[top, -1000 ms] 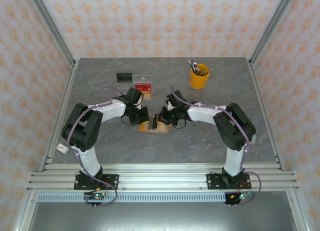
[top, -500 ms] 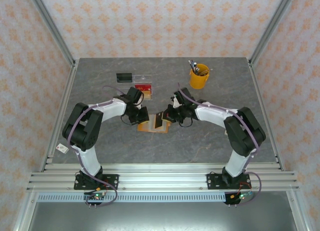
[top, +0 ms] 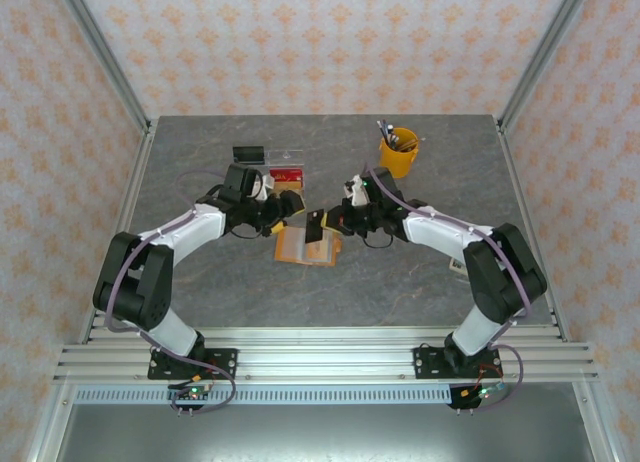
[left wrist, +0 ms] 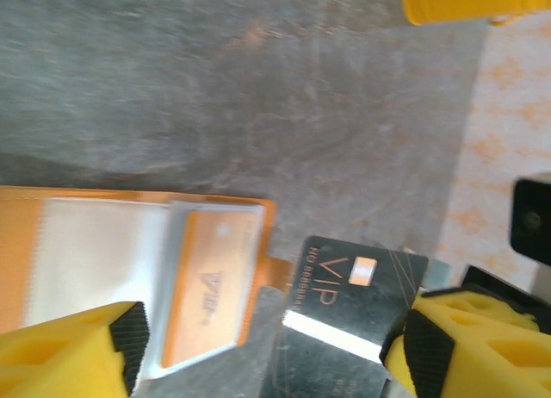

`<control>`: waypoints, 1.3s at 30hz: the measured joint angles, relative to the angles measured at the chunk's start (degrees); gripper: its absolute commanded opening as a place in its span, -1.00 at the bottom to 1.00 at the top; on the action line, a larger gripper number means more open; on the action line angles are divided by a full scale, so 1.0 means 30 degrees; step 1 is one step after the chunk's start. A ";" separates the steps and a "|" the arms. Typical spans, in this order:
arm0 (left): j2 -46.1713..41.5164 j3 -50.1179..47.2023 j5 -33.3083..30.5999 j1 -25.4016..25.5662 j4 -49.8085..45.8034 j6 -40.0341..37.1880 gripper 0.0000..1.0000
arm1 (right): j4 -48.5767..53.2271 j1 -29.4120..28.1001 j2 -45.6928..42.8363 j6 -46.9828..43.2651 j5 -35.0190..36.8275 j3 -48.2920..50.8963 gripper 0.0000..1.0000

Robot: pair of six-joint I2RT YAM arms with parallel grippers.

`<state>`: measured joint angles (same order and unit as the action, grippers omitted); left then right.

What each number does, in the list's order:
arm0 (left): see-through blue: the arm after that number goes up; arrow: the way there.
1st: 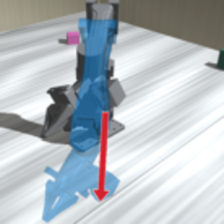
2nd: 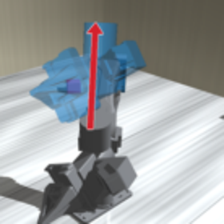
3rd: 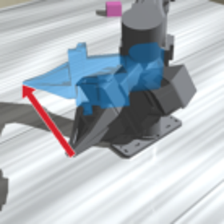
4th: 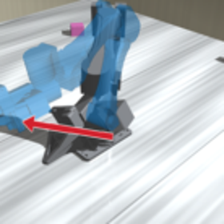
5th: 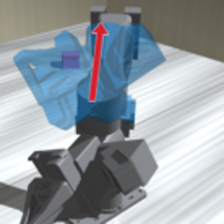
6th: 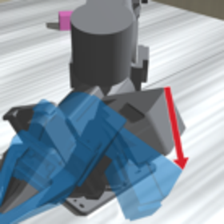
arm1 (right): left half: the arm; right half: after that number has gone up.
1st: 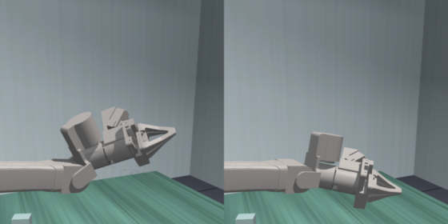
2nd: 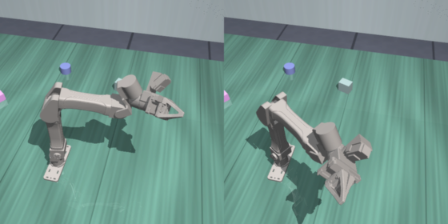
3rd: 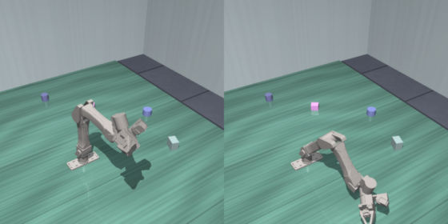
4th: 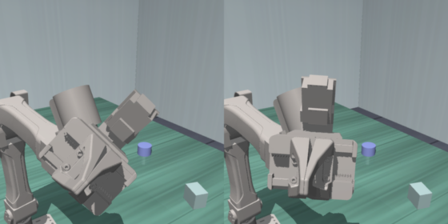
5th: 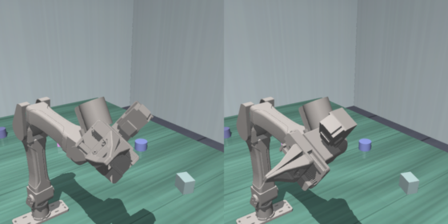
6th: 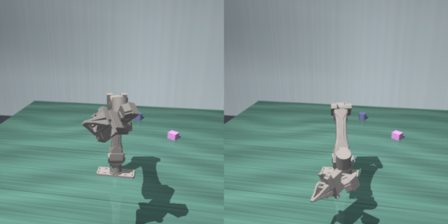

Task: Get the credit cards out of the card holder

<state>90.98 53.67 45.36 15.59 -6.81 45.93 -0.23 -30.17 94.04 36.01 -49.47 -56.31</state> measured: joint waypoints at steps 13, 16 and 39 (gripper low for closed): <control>-0.0131 -0.1508 0.3891 0.0015 0.5858 0.2922 0.08 | -0.3563 0.0474 -0.0007 0.2339 -0.2353 0.0007 -1.00; -0.0619 -0.1588 0.3956 0.0015 0.6047 0.2943 -0.19 | -0.3883 0.0583 0.0015 0.2601 -0.2521 0.0007 -1.00; -0.3096 0.5340 -0.6105 0.0015 -0.6732 -0.6987 -1.00 | 0.4452 0.0998 -0.1078 -0.2579 0.3861 -0.2506 0.27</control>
<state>81.69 69.69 27.05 15.64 -27.00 24.97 13.13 -27.18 90.80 28.27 -37.89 -63.83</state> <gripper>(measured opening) 0.061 0.586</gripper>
